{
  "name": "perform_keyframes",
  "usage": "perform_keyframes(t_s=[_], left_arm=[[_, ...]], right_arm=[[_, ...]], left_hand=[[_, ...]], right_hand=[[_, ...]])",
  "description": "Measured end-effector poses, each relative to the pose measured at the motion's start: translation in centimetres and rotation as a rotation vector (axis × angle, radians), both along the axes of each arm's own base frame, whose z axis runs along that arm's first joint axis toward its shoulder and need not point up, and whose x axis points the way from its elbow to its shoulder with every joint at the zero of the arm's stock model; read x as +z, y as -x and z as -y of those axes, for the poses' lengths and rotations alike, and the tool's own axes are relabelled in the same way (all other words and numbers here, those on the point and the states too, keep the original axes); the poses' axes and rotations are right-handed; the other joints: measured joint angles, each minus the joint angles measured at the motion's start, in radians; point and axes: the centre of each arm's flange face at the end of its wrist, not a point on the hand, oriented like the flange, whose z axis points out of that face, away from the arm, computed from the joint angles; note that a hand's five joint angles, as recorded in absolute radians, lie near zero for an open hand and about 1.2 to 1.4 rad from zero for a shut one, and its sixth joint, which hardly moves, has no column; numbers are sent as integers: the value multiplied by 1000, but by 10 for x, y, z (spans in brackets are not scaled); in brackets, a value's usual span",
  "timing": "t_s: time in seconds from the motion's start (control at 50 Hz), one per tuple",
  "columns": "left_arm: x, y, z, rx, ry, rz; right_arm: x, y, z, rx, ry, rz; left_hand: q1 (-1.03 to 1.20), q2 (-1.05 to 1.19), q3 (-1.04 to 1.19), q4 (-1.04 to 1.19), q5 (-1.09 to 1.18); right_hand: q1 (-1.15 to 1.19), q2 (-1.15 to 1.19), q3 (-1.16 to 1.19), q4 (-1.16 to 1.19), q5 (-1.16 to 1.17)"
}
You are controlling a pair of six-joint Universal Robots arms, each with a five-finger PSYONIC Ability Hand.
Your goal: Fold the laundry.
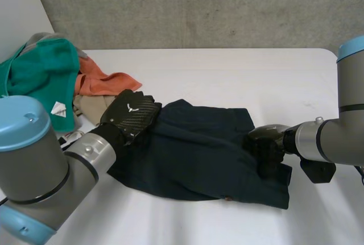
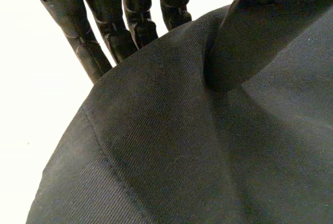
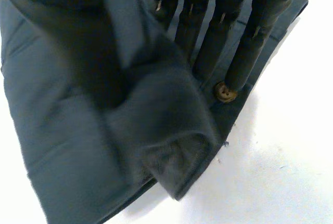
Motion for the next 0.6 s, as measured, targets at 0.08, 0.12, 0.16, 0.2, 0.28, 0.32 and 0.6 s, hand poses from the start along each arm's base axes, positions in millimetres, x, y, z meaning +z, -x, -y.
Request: perform_keyframes(t_s=[0.08,0.12,0.16,0.2,0.28,0.32,0.6], left_arm=[[-3,5,9,0,1,0],[0,11,20,-1,19,-9],[4,16,30,-1,44,-21],[20,25,47,3,116,-57],[56,37,75,25,276,-137],[94,44,94,60,438,-225],[193,35,119,217,869,-524]], right_arm=[[-2,-2,2,18,13,-12],[4,-4,10,25,67,-11],[13,-6,20,23,141,-2],[35,-10,39,2,297,32],[74,-17,65,-50,565,111],[111,-21,81,-102,799,195],[178,-34,106,-227,1337,445]], left_hand=[[0,0,0,0,0],[0,0,0,0,0],[0,1,1,0,0],[0,2,2,0,0],[0,2,3,0,0],[0,2,3,0,0],[0,2,4,0,0]], right_hand=[[164,184,214,230,219],[164,184,216,241,222],[164,184,217,243,222],[164,184,218,243,222],[164,184,226,243,222],[164,184,231,243,222],[164,194,234,243,222]])
